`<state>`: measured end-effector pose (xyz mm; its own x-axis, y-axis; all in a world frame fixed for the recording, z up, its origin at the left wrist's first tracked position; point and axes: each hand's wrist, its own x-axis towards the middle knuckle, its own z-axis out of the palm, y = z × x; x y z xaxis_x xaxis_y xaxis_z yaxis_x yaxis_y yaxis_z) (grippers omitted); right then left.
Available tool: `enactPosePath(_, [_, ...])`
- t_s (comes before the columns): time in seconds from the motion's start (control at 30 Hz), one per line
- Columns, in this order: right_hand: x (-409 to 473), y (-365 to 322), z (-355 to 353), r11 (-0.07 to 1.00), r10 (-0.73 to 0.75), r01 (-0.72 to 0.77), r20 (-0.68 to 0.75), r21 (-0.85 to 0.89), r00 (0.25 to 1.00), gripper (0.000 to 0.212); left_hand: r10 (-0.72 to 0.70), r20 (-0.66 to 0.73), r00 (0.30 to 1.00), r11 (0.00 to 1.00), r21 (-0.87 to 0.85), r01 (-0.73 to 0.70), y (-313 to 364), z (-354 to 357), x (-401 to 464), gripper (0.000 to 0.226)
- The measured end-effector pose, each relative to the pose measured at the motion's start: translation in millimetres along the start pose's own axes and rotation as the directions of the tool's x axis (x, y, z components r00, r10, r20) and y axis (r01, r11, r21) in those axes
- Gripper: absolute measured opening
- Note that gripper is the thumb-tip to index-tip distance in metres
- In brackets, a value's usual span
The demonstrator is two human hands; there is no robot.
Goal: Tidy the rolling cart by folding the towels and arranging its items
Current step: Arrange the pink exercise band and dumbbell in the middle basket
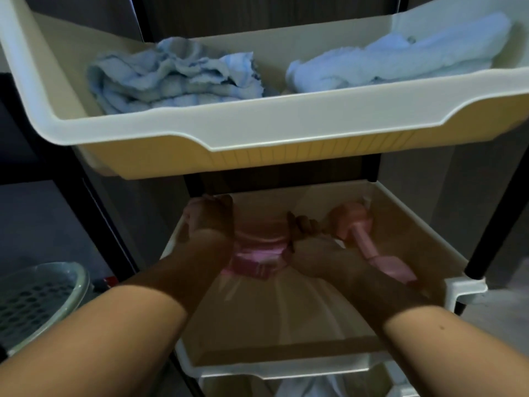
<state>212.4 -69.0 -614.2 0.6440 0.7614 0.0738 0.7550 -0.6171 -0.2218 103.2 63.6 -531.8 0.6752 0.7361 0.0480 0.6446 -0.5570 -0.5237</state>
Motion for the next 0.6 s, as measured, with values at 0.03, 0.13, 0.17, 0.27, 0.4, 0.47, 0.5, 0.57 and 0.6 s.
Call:
enactPosePath(0.03, [-0.8,-0.7,-0.2,0.999,-0.021,0.021,0.001,-0.036,1.000,0.086,0.017,0.007,1.000,1.000,0.007,-0.018,1.0,7.8,0.7,0.056])
enactPosePath(0.13, [2.3,-3.4,-0.3,0.991,-0.036,0.037,0.017,-0.131,0.999,0.080,0.115,0.031,0.993,0.993,-0.036,-0.114,2.8,25.2,-5.3,0.069])
enactPosePath(0.17, [2.8,-4.9,0.0,0.989,-0.032,0.034,0.018,-0.147,0.999,0.077,0.176,0.019,0.984,0.979,-0.105,-0.173,5.3,28.9,-6.6,0.074])
enactPosePath(0.27, [4.6,-5.9,1.7,0.986,0.015,-0.013,0.014,-0.169,1.000,0.079,0.389,0.081,0.918,0.920,-0.089,-0.382,18.4,12.3,-28.0,0.098])
enactPosePath(0.4, [9.6,-4.0,0.3,0.991,0.009,-0.010,-0.002,-0.132,1.000,0.067,0.466,0.242,0.851,0.880,-0.225,-0.418,19.1,6.6,-27.0,0.108])
enactPosePath(0.47, [9.4,-4.1,-5.1,0.996,0.022,-0.022,-0.007,-0.081,1.000,0.060,0.470,0.234,0.851,0.871,-0.280,-0.404,19.1,16.6,-25.7,0.098])
enactPosePath(0.5, [9.2,-3.1,-6.2,0.998,0.020,-0.020,0.006,-0.057,1.000,0.057,0.489,0.209,0.847,0.860,-0.276,-0.428,20.1,21.3,-29.2,0.087])
enactPosePath(0.57, [6.6,-1.7,-8.3,0.999,-0.012,0.013,0.050,-0.030,0.999,0.057,0.517,0.113,0.849,0.845,-0.226,-0.484,25.7,28.6,-35.7,0.067])
enactPosePath(0.6, [5.4,0.7,-7.9,1.000,-0.024,0.024,0.055,-0.016,0.998,0.060,0.506,0.033,0.862,0.852,-0.179,-0.493,28.5,29.7,-36.0,0.060])
